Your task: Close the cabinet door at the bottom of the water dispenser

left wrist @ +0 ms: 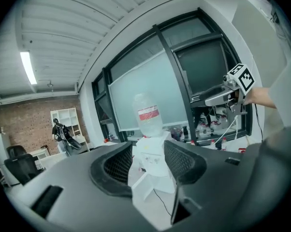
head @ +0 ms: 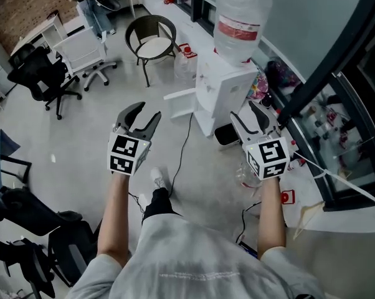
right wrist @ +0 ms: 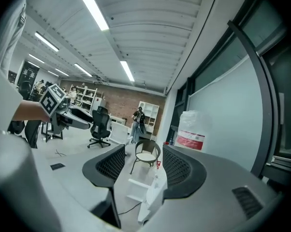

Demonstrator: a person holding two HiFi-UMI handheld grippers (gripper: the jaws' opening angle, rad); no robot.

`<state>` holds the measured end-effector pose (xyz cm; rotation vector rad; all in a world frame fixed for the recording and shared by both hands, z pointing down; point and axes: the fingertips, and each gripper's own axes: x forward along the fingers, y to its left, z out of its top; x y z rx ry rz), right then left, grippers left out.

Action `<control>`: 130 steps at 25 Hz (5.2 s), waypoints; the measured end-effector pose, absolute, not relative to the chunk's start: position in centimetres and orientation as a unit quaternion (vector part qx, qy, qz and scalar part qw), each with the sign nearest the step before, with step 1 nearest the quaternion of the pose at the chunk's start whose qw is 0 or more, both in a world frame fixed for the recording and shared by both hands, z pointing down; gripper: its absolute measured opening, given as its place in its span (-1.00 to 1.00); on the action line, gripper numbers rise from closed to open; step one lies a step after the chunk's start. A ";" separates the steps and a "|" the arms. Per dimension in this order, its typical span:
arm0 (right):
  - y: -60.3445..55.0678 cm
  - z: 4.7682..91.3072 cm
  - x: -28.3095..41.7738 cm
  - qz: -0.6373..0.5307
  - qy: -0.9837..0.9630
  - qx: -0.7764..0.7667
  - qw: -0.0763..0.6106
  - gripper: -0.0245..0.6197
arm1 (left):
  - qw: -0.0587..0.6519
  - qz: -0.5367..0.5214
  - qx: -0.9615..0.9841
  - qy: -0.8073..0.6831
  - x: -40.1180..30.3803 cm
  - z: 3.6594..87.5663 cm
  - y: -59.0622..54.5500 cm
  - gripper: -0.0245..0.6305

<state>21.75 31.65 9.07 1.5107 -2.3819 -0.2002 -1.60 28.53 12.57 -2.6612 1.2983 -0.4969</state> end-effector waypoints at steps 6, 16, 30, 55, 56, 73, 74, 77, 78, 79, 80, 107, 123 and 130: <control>21.6 11.4 18.6 -0.058 -0.824 0.538 0.165 -0.10 | 0.053 -0.180 -0.881 0.435 -5.3 15.9 17.2 -0.25; 3.8 16.9 11.2 0.001 -0.825 0.525 0.210 -0.04 | -0.017 -0.242 -0.887 0.392 -10.9 23.4 -0.4 -0.17; -11.1 32.4 2.3 0.070 -0.833 0.436 0.335 -0.01 | -0.130 -0.268 -0.898 0.324 -14.0 37.0 -12.5 -0.18; -26.5 73.7 2.2 0.356 -0.793 0.365 0.334 -0.01 | -0.310 -0.344 -0.844 0.271 -7.5 77.2 -25.5 -0.18; -27.0 74.7 2.2 0.360 -0.791 0.364 0.334 -0.01 | -0.309 -0.352 -0.844 0.263 -7.1 78.7 -25.7 -0.18; -23.2 82.0 4.6 0.409 -0.760 0.367 0.347 -0.01 | -0.243 -0.387 -0.853 0.251 -1.8 88.7 -27.7 -0.23; -22.8 82.0 4.9 0.408 -0.760 0.369 0.346 -0.01 | -0.243 -0.383 -0.854 0.254 -1.9 88.7 -27.6 -0.23; -21.8 82.1 5.7 0.410 -0.755 0.387 0.336 -0.01 | -0.253 -0.375 -0.854 0.258 -1.7 88.6 -26.3 -0.24; -21.4 82.1 5.9 0.411 -0.751 0.395 0.333 -0.01 | -0.261 -0.372 -0.853 0.258 -1.4 88.6 -25.6 -0.24; -20.9 82.1 6.1 0.412 -0.747 0.405 0.329 -0.01 | -0.272 -0.367 -0.852 0.258 -1.2 88.6 -24.8 -0.24; -20.4 81.9 6.3 0.413 -0.743 0.415 0.323 -0.01 | -0.283 -0.360 -0.851 0.258 -1.0 88.6 -24.0 -0.24; 3.7 81.0 16.8 0.383 -0.713 0.528 0.257 0.00 | -0.309 -0.232 -0.872 0.301 8.5 87.9 -10.8 -0.21; 9.0 79.1 29.6 0.344 -0.711 0.551 0.269 0.00 | -0.257 -0.266 -0.892 0.259 22.3 87.7 -3.7 -0.28; 12.4 79.1 33.7 0.354 -0.699 0.569 0.250 0.00 | -0.235 -0.290 -0.892 0.256 27.7 88.1 -3.7 -0.40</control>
